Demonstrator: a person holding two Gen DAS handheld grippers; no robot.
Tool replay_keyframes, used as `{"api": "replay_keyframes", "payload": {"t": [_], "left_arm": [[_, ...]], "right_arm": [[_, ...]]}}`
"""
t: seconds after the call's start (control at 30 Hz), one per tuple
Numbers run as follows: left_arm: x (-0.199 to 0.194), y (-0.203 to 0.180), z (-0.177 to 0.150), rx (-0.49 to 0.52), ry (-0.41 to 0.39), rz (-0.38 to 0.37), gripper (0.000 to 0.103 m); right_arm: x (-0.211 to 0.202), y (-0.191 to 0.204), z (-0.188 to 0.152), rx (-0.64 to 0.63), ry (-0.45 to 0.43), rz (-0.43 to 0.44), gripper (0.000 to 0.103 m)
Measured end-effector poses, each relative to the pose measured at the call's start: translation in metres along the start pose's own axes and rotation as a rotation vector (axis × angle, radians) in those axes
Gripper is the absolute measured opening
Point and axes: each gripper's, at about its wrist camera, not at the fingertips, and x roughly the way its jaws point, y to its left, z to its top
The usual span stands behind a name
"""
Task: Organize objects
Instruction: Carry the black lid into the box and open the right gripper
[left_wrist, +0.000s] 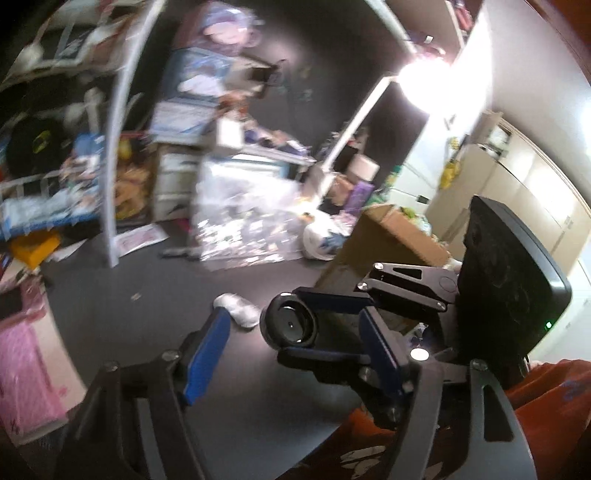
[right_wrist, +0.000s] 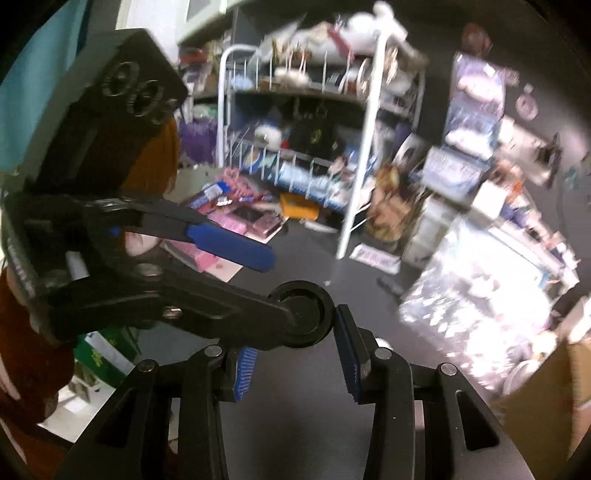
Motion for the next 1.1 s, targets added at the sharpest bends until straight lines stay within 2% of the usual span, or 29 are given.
{"api": "replay_keyframes", "payload": {"t": [0.27, 0.37, 0.67, 0.87, 1.03, 1.07, 1.1], "left_arm": [[0.038, -0.071, 0.037, 0.123, 0.058, -0.057, 0.044], [0.054, -0.101, 0.049, 0.183, 0.073, -0.048, 0.042], [0.118, -0.170, 0.077, 0.275, 0.153, -0.068, 0.042], [0.165, -0.191, 0.083, 0.293, 0.227, -0.083, 0.041], [0.183, -0.198, 0.085, 0.304, 0.261, -0.078, 0.041], [0.185, -0.198, 0.085, 0.303, 0.265, -0.078, 0.042], [0.187, -0.198, 0.086, 0.302, 0.269, -0.076, 0.048]], "right_arm": [[-0.066, -0.023, -0.008, -0.019, -0.083, -0.106, 0.035], [-0.090, -0.038, -0.017, -0.027, -0.106, -0.174, 0.035], [-0.136, -0.099, -0.051, 0.058, -0.132, -0.239, 0.035], [-0.147, -0.139, -0.078, 0.135, -0.096, -0.238, 0.035], [-0.147, -0.161, -0.094, 0.205, -0.070, -0.205, 0.035], [-0.147, -0.163, -0.097, 0.212, -0.064, -0.212, 0.035], [-0.147, -0.164, -0.098, 0.211, -0.058, -0.223, 0.038]]}}
